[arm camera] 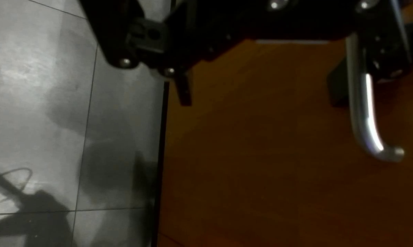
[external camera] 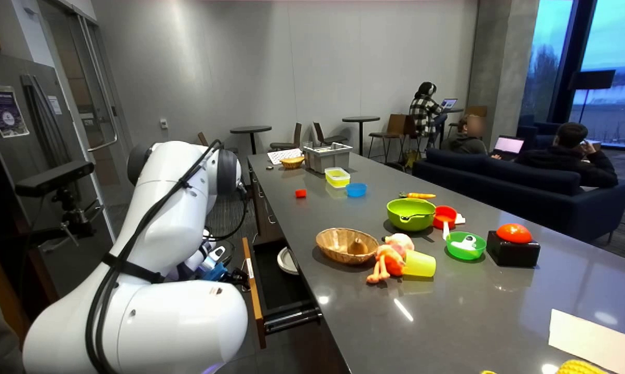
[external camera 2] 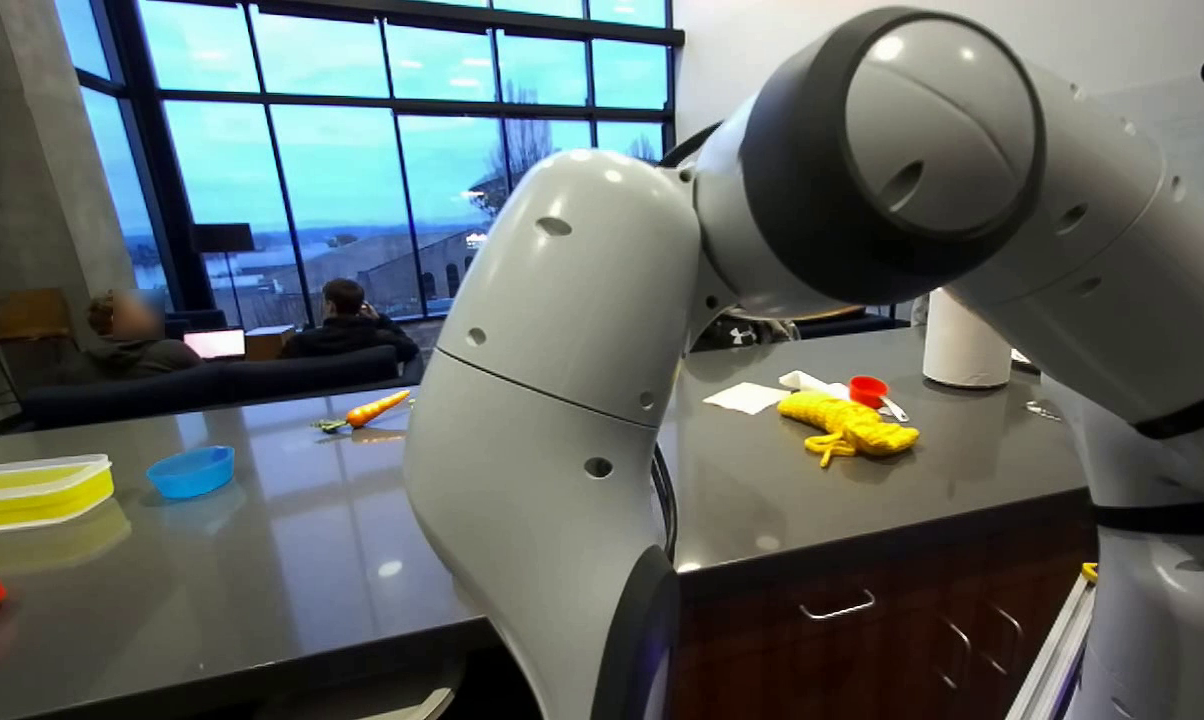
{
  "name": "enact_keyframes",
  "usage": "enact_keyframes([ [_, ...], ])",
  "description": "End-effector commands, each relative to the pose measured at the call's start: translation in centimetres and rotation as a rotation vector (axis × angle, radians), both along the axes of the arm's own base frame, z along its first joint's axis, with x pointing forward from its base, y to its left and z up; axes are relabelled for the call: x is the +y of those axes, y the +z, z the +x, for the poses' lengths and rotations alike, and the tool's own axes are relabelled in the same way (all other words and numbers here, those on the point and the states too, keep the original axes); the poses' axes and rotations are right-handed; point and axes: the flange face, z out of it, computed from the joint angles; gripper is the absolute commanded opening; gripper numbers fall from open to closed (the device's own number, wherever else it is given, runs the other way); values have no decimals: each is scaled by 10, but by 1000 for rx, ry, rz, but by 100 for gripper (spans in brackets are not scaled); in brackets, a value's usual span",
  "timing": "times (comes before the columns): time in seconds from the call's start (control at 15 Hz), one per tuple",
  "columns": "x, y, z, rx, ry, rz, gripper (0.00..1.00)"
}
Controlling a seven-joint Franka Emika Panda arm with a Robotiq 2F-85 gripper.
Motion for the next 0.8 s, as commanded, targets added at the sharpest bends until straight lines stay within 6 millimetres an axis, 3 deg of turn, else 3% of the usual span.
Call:
enact_keyframes([
  [0.0,-4,-20,2,-1,-49,-62,100],
  [0.27,-5,4,9,43,-52,-55,100],
  [0.73,-15,83,27,63,-9,-41,100],
])
